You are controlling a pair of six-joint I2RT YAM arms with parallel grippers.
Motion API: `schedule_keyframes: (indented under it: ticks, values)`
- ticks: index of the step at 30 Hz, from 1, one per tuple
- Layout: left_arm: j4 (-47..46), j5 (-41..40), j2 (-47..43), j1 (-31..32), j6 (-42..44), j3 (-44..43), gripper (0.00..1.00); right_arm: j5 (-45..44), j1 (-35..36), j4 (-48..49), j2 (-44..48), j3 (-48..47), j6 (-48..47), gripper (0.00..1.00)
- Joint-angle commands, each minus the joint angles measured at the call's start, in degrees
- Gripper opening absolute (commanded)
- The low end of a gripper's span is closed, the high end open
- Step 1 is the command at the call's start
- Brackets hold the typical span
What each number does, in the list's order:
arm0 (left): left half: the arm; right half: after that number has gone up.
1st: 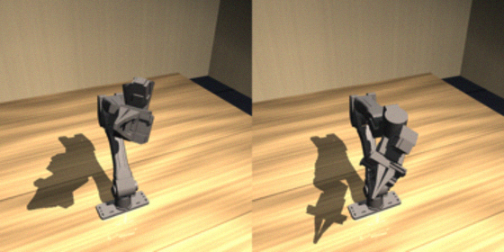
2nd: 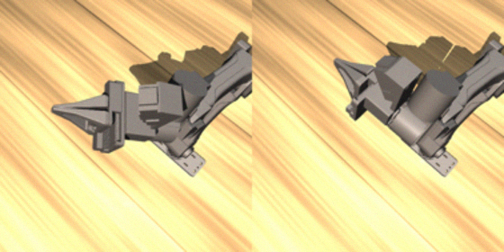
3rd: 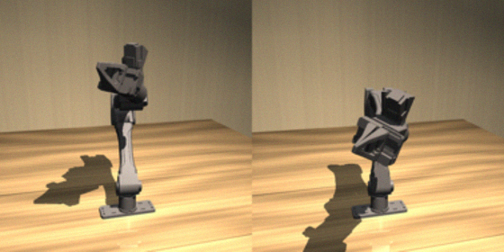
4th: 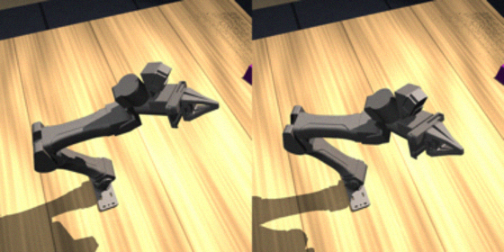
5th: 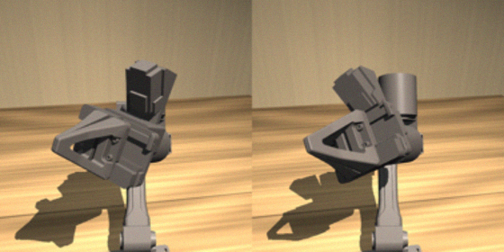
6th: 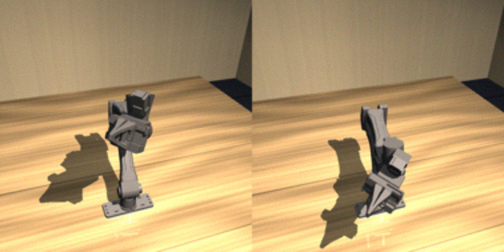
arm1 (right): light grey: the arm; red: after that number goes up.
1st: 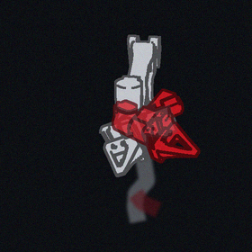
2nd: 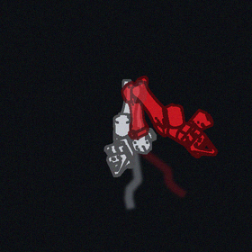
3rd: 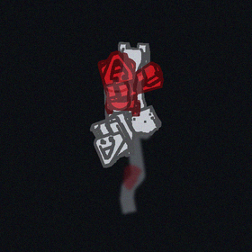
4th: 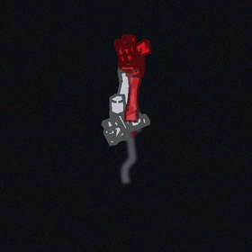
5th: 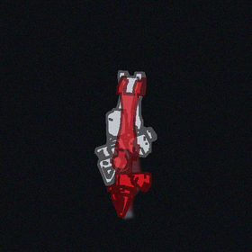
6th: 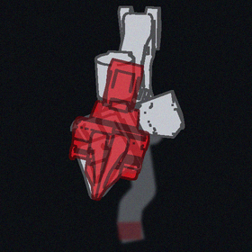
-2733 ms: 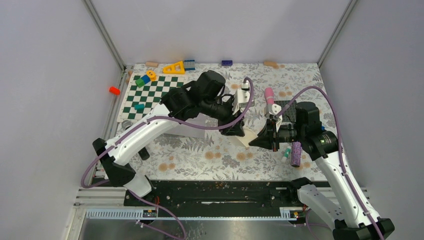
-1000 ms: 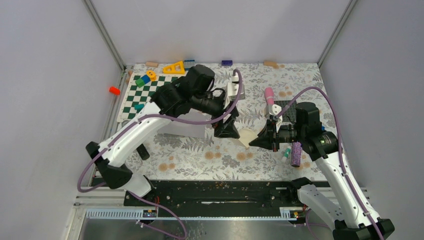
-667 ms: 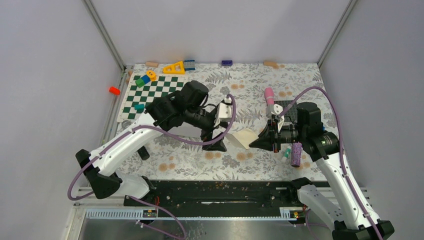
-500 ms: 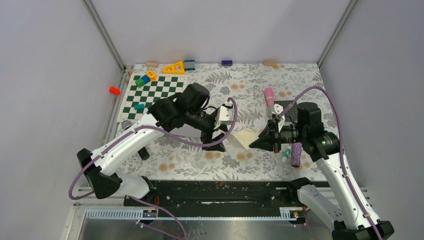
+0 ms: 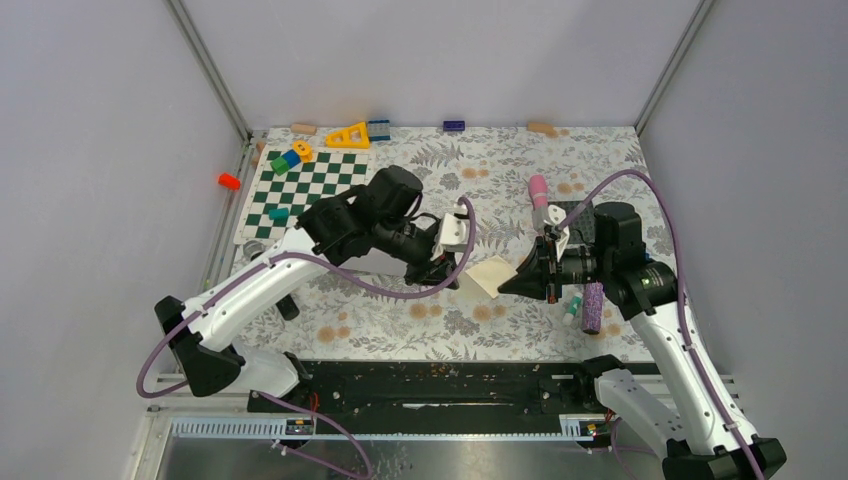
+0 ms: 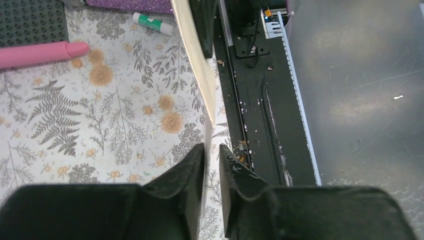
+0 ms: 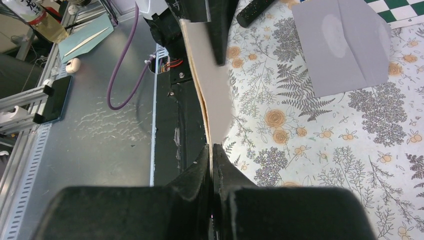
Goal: Place the letter into the envelope and seal it
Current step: Fold the letter.
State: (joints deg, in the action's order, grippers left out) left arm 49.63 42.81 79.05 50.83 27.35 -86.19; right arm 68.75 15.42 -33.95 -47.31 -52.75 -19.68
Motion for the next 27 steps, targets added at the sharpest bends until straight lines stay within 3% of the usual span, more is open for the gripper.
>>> schedule_keyframes:
  ticks: [1, 2, 7, 8, 12, 13, 19, 24, 27]
  values:
    - [-0.9, 2.2, 0.7, 1.6, 0.9, -3.0, 0.13, 2.8, -0.5, 1.1, -0.8, -1.9, 0.8, 0.00]
    - [-0.7, 2.1, 0.8, 2.0, 0.9, -3.1, 0.02, 2.8, -0.5, 1.0, -0.9, -2.0, 0.9, 0.00]
    - [-0.3, 2.1, 0.6, 2.8, 1.3, -2.9, 0.00, 2.2, -0.6, 1.1, -1.0, -2.0, 0.8, 0.04]
    - [-0.3, 2.0, 0.4, 2.7, 1.3, -2.7, 0.00, 1.2, -0.6, 1.1, -0.9, -2.0, 0.7, 0.18]
    - [-0.6, 0.7, -0.3, 2.7, 1.0, -1.6, 0.00, -9.2, -0.6, 1.9, 0.2, -2.9, 0.4, 0.93]
    - [-1.4, 0.1, -0.5, 2.6, 0.4, -1.0, 0.00, -11.6, -0.6, 2.0, 1.2, -3.0, -0.3, 0.99]
    - [-7.0, -4.7, 0.4, 1.5, -5.4, 1.0, 0.00, -20.7, -0.6, 5.6, 10.4, -0.2, -4.8, 1.00]
    - [-8.0, -5.6, 1.9, 0.7, -7.3, 0.3, 0.00, -28.8, -0.6, 5.8, 11.7, -2.2, -6.6, 1.00]
    - [-8.1, -6.3, 2.3, 0.7, -8.1, 0.2, 0.00, -29.3, -0.5, 6.0, 11.7, -2.8, -6.0, 1.00]
